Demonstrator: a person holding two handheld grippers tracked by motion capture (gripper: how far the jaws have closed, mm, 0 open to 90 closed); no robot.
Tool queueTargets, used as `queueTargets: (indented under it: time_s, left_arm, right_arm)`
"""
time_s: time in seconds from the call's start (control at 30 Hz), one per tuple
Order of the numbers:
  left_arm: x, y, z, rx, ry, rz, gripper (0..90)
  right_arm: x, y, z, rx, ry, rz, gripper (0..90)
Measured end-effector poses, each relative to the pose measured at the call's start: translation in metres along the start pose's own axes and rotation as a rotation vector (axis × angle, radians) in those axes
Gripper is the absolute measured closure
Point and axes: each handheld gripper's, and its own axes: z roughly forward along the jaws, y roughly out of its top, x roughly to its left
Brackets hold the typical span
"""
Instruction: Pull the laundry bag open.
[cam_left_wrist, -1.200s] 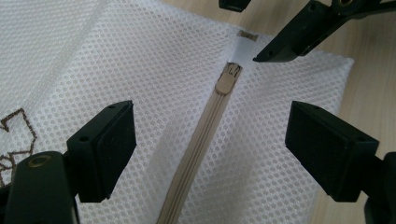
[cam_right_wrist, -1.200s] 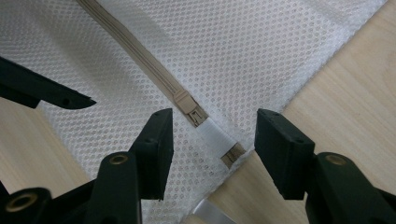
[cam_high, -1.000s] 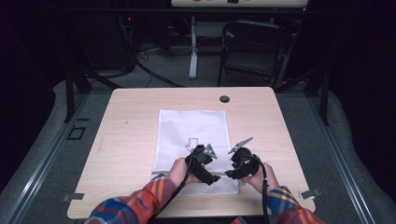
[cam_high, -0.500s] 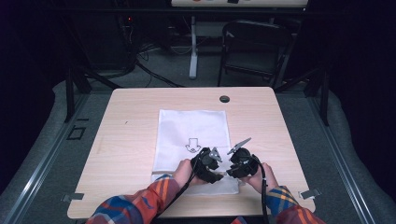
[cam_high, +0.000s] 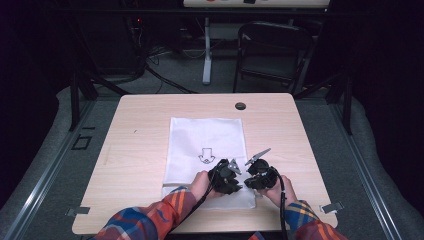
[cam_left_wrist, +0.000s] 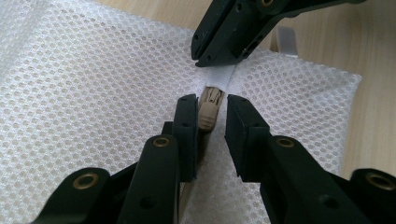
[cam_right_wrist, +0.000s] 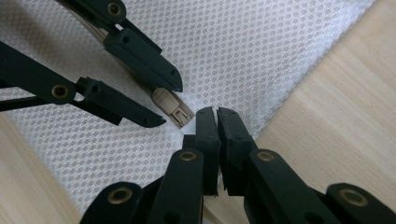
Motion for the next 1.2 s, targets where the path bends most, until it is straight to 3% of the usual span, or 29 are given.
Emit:
queueTargets:
  time_s: [0.1,0.33,0.47,0.5,0.53,0.63,0.7,1.2]
  left_arm:
    - [0.0005,-0.0008,0.0005,0.006,-0.003,-0.002,73.7]
    - [0.0007,-0.0048,0.0014,-0.022,0.005,-0.006,79.9]
    - [-0.0024,-0.0049,0.0007,-0.019,0.021,0.011,80.5]
    - [-0.0029,-0.0045,0.0005,-0.020,0.024,0.020,80.6]
    - [-0.0032,-0.0045,0.0002,-0.022,0.025,0.020,80.7]
    - [-0.0021,-0.0045,-0.0009,-0.023,0.019,0.021,80.8]
    - [-0.0028,-0.0042,-0.0010,-0.019,0.024,0.026,80.9]
    - [-0.0034,-0.0042,-0.0024,-0.008,0.025,0.030,81.0]
  right_arm:
    - [-0.0006,-0.0004,0.0013,0.013,-0.007,-0.022,88.9]
    - [0.0004,-0.0021,0.0020,0.002,-0.010,-0.016,89.9]
    - [0.0003,-0.0021,0.0017,0.010,-0.009,-0.045,90.0]
    - [0.0042,-0.0044,0.0060,-0.051,-0.014,0.009,90.0]
    - [0.0008,-0.0023,0.0024,0.001,-0.013,-0.034,90.0]
    - [0.0008,-0.0030,0.0036,-0.016,-0.005,-0.014,90.0]
    - [-0.0001,-0.0020,0.0025,0.004,-0.006,-0.027,90.0]
    - [0.0014,-0.0021,0.0025,0.006,-0.021,-0.022,90.0]
